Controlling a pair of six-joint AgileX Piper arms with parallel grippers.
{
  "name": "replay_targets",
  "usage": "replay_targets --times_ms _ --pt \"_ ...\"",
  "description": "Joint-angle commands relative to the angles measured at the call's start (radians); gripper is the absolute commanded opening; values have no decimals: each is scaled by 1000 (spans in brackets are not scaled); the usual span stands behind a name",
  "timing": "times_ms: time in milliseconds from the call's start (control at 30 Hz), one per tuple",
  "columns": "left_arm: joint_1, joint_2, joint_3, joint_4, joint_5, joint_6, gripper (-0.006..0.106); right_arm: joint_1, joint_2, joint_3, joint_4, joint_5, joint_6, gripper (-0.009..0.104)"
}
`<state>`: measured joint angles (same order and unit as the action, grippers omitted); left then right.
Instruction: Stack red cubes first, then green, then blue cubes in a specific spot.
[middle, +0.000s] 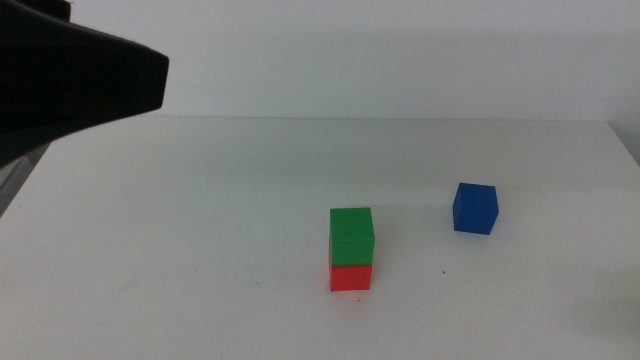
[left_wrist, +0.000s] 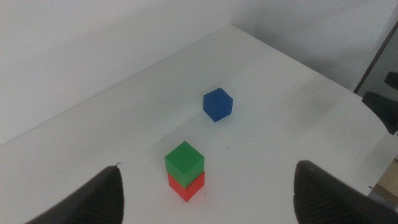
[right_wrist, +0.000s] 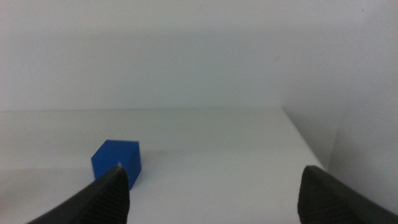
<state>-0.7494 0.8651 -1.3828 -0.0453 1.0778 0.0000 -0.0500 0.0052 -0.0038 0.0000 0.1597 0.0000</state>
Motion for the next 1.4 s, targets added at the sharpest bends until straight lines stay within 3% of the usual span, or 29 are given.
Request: replay_targets --times_ms 0,67,167,400,467,800,933,1067,1233,1367 --pt "1 -6 8 -7 -13 -8 94 1 -5 4 -59 -73 -16 89" --pt "1 -6 8 -7 -13 -8 94 1 -5 4 -39 -119 30 89" --pt "1 -6 8 -7 -13 -8 94 1 46 -129 -23 -24 62 89" --pt "1 -6 8 -3 -13 -8 94 1 529 -664 26 582 49 89" --pt "1 -6 8 -3 -13 -8 94 1 628 -758 26 665 49 89" --pt "1 -6 8 -3 -17 -8 94 1 950 -889 150 559 74 89" --pt "1 -6 8 -3 -17 -8 94 17 1128 -976 186 613 30 89" --pt "1 -6 8 -3 -17 -8 94 110 1347 -1130 135 676 58 89" --pt "1 -6 8 -3 -19 -8 94 261 1607 -1314 -57 695 268 89" --pt "1 -6 8 -5 -21 -8 94 312 1778 -1419 -99 736 381 88"
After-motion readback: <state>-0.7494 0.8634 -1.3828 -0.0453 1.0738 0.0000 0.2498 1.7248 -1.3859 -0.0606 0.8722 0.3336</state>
